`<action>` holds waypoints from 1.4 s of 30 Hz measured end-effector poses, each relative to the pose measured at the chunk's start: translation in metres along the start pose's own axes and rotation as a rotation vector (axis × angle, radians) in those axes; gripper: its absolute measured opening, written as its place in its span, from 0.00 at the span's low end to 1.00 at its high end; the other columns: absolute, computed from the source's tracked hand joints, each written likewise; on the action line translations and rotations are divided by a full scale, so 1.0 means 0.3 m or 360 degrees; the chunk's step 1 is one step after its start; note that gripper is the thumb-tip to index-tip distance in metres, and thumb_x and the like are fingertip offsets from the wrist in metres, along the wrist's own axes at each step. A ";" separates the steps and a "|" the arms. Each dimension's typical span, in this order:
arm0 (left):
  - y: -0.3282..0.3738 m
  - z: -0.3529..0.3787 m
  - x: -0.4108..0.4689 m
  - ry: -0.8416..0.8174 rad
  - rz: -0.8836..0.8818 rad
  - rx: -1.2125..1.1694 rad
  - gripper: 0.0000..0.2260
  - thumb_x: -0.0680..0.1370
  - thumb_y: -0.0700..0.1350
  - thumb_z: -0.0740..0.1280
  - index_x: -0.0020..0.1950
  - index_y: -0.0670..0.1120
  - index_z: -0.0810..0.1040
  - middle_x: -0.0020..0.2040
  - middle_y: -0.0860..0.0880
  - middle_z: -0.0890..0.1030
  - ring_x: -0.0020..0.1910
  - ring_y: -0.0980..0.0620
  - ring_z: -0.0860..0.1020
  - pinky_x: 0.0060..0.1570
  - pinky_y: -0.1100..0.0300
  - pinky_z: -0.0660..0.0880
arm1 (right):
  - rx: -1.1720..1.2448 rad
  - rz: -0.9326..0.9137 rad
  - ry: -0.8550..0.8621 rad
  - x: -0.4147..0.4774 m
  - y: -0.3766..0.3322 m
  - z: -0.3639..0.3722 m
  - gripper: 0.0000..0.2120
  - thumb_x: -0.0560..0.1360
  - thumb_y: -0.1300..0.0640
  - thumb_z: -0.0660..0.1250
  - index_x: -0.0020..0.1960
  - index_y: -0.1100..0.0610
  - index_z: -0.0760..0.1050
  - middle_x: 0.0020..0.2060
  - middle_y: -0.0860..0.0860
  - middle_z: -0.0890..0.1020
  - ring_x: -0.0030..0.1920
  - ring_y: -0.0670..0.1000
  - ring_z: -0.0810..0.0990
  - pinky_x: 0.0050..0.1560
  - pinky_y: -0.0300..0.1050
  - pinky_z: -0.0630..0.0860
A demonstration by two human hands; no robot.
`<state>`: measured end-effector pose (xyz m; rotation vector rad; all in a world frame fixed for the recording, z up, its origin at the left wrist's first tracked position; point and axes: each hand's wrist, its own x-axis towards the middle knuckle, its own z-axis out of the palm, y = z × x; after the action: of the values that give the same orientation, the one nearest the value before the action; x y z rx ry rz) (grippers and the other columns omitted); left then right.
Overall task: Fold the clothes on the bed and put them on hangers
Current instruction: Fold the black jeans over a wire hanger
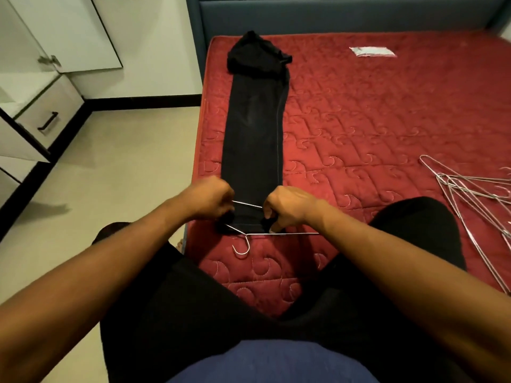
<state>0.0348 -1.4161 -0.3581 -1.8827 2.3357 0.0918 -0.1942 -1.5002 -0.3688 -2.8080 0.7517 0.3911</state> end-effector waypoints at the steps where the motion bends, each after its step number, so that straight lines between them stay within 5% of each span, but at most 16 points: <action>1: 0.028 0.015 0.005 -0.0103 0.0086 -0.0021 0.10 0.76 0.53 0.73 0.49 0.47 0.83 0.47 0.47 0.83 0.47 0.45 0.81 0.44 0.53 0.78 | -0.0018 -0.0013 -0.0020 -0.003 -0.004 -0.001 0.21 0.66 0.45 0.81 0.56 0.52 0.84 0.48 0.47 0.86 0.49 0.52 0.84 0.43 0.44 0.77; 4: 0.032 0.041 0.015 -0.0188 0.0103 -0.0108 0.14 0.73 0.55 0.77 0.52 0.47 0.83 0.49 0.47 0.82 0.49 0.47 0.81 0.44 0.56 0.77 | -0.0158 -0.0046 -0.0037 -0.014 -0.012 0.013 0.28 0.64 0.39 0.82 0.59 0.51 0.83 0.51 0.48 0.86 0.51 0.53 0.84 0.43 0.44 0.76; 7: 0.008 0.042 0.013 -0.0147 0.0103 -0.0170 0.21 0.69 0.61 0.78 0.49 0.46 0.83 0.46 0.48 0.82 0.44 0.48 0.81 0.38 0.60 0.73 | -0.0382 -0.0109 0.0152 -0.014 -0.029 0.031 0.17 0.71 0.44 0.75 0.55 0.51 0.83 0.50 0.52 0.84 0.51 0.59 0.83 0.39 0.46 0.69; 13: 0.019 0.051 0.007 -0.0054 0.0055 0.0065 0.21 0.67 0.67 0.73 0.45 0.52 0.77 0.43 0.53 0.78 0.40 0.50 0.78 0.33 0.59 0.69 | 0.0002 0.0001 0.0432 0.014 0.002 0.013 0.13 0.70 0.44 0.61 0.41 0.54 0.75 0.38 0.53 0.82 0.41 0.61 0.81 0.35 0.49 0.72; 16: 0.010 0.016 0.032 -0.0014 -0.0035 0.0005 0.11 0.70 0.56 0.68 0.43 0.49 0.78 0.39 0.49 0.80 0.39 0.45 0.80 0.32 0.59 0.68 | 0.0256 0.0144 0.0418 0.043 0.029 -0.014 0.09 0.76 0.50 0.63 0.41 0.54 0.71 0.35 0.52 0.76 0.40 0.60 0.78 0.36 0.48 0.66; 19: -0.055 -0.034 0.102 0.0075 -0.0207 -0.0483 0.06 0.73 0.48 0.67 0.41 0.47 0.77 0.35 0.49 0.78 0.36 0.46 0.78 0.30 0.58 0.66 | 0.0571 0.0312 0.0471 0.102 0.112 -0.051 0.07 0.77 0.54 0.64 0.40 0.54 0.74 0.35 0.52 0.78 0.38 0.55 0.77 0.38 0.46 0.68; 24: -0.206 -0.064 0.329 0.0413 -0.0434 -0.1079 0.05 0.79 0.43 0.70 0.51 0.43 0.83 0.45 0.45 0.83 0.45 0.47 0.80 0.46 0.54 0.75 | 0.1218 0.0545 0.0741 0.262 0.326 -0.121 0.03 0.76 0.61 0.72 0.48 0.56 0.84 0.35 0.46 0.82 0.31 0.39 0.76 0.34 0.33 0.70; 26: -0.279 -0.055 0.453 0.0487 -0.0520 -0.1212 0.05 0.78 0.43 0.72 0.51 0.43 0.83 0.46 0.45 0.84 0.46 0.47 0.81 0.48 0.54 0.76 | 0.1437 0.0618 0.0870 0.350 0.413 -0.148 0.03 0.74 0.59 0.76 0.47 0.54 0.84 0.37 0.51 0.85 0.32 0.43 0.77 0.36 0.42 0.74; 30: -0.450 -0.073 0.728 0.0542 -0.0601 -0.1384 0.05 0.75 0.43 0.76 0.48 0.44 0.84 0.43 0.45 0.85 0.43 0.47 0.82 0.47 0.51 0.78 | 0.1500 0.0712 0.1035 0.553 0.602 -0.215 0.08 0.73 0.59 0.78 0.41 0.49 0.82 0.37 0.62 0.84 0.32 0.50 0.77 0.37 0.50 0.75; 37: -0.753 -0.089 1.230 0.0600 -0.0631 -0.1330 0.06 0.74 0.46 0.78 0.44 0.47 0.82 0.32 0.50 0.78 0.30 0.52 0.75 0.33 0.58 0.70 | 0.1395 0.0796 0.1123 0.971 0.966 -0.356 0.05 0.72 0.56 0.79 0.47 0.52 0.85 0.33 0.48 0.80 0.31 0.43 0.75 0.35 0.40 0.71; 42: -0.946 -0.139 1.550 0.0700 -0.0726 -0.1174 0.10 0.72 0.51 0.78 0.45 0.47 0.83 0.36 0.49 0.81 0.36 0.49 0.79 0.35 0.57 0.69 | 0.1311 0.0885 0.1183 1.255 1.196 -0.485 0.06 0.72 0.54 0.79 0.48 0.50 0.85 0.35 0.45 0.80 0.36 0.43 0.77 0.38 0.40 0.70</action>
<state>0.2124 -1.9325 -0.3739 -3.0139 2.2090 0.6171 -0.0348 -2.0157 -0.3934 -1.8691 1.4209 -0.7721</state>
